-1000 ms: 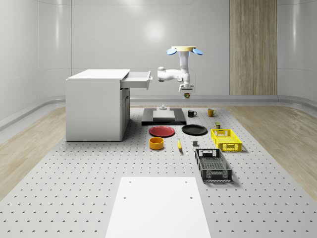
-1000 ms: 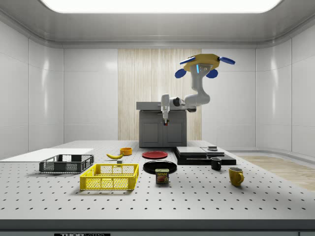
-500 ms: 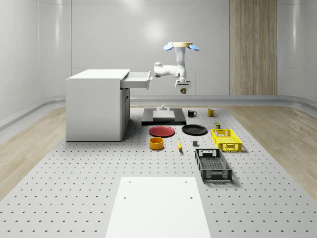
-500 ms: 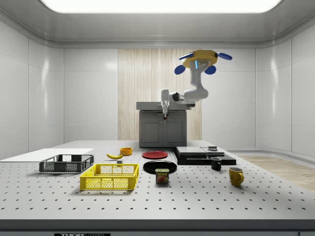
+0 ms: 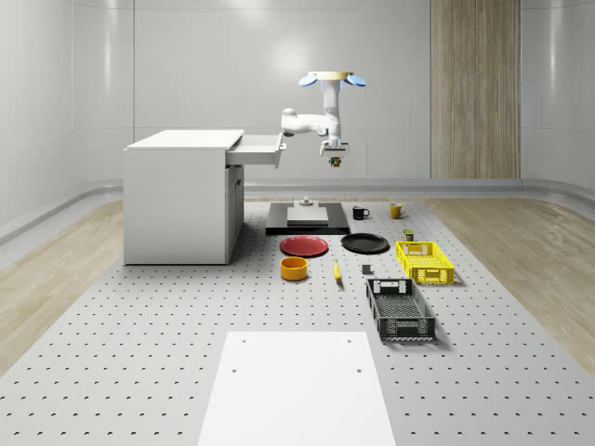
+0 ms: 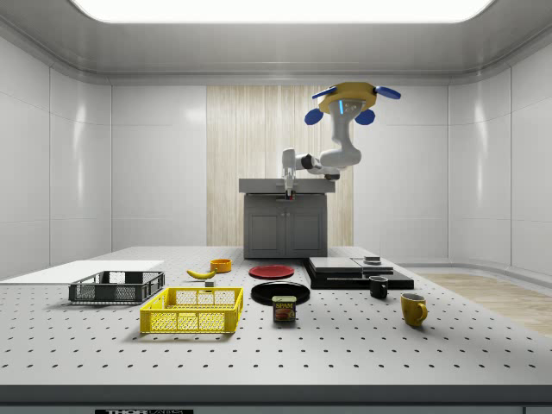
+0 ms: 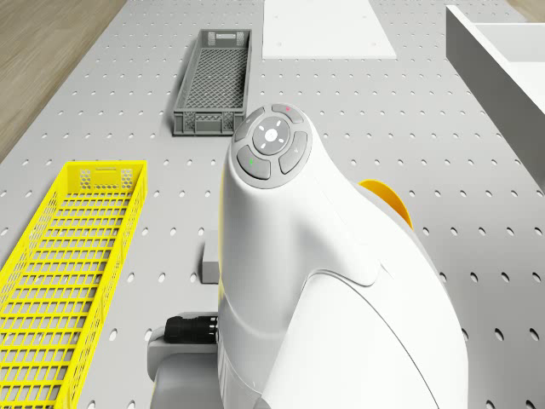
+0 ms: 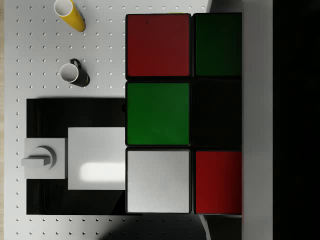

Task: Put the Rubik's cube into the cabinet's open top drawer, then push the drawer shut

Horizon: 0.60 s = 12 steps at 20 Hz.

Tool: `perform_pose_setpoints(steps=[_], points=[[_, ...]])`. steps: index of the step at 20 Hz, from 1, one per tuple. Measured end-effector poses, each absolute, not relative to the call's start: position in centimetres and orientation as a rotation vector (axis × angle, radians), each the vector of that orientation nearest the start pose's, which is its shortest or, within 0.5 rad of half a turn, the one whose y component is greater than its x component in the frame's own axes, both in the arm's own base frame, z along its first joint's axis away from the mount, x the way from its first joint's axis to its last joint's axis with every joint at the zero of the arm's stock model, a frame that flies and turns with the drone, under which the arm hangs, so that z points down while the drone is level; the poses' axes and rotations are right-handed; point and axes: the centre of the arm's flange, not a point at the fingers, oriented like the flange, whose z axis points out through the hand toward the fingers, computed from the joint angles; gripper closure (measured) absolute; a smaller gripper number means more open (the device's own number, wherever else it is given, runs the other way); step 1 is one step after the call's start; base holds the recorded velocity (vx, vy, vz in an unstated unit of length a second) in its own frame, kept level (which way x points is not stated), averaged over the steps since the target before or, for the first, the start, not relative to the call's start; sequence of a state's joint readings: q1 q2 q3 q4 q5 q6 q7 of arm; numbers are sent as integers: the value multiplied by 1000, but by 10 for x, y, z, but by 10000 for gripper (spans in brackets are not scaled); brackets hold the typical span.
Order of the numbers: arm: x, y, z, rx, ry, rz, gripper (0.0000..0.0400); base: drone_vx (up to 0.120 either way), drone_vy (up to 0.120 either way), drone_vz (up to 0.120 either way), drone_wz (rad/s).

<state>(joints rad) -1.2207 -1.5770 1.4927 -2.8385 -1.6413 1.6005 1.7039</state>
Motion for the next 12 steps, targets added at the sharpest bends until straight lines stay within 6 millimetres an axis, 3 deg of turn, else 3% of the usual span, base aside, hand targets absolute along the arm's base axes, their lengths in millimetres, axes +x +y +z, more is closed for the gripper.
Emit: perform_pose_setpoints(steps=[12], points=[[320,0,462,1,-2,786,75,0,-120,120,0]])
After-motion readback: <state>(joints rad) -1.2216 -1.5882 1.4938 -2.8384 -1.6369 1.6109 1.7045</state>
